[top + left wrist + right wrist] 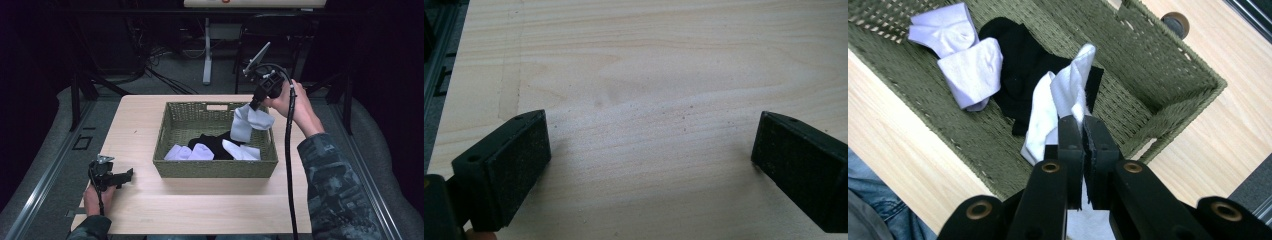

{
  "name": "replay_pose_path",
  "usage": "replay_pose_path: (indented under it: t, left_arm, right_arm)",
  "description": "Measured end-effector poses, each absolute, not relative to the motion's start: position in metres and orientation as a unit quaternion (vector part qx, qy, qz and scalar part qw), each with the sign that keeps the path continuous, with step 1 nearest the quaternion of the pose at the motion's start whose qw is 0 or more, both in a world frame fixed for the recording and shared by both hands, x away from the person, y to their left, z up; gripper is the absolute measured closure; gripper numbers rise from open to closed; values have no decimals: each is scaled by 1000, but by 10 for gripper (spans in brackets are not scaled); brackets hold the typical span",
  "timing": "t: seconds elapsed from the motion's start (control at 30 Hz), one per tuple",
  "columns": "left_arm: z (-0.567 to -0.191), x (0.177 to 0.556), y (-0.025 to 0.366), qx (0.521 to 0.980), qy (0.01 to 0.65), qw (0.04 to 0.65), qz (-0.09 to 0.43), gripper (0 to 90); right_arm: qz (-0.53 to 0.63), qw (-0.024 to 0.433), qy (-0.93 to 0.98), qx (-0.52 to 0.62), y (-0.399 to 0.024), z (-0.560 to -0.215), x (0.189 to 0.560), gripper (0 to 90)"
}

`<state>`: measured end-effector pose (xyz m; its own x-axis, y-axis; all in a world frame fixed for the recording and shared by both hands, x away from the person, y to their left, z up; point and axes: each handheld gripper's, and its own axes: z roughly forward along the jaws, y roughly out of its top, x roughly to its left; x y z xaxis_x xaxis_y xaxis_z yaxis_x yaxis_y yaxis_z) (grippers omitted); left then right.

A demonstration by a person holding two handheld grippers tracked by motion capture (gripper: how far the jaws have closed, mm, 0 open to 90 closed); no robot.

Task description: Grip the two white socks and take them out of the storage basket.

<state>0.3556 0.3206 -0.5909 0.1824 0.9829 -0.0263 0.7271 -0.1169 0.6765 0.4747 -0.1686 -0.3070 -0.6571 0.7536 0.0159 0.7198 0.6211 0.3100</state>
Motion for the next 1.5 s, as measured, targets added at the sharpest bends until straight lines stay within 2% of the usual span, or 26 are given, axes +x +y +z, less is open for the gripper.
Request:
replay_pose_path:
  t: [0.93, 1.5]
  left_arm:
    - [-591, 356, 321, 713, 599, 287, 223, 22]
    - [-591, 356, 320, 713, 599, 287, 223, 22]
  right_arm:
    - [143, 83, 892, 421, -178, -239, 472, 873]
    - [145, 117, 869, 459, -229, -210, 455, 871]
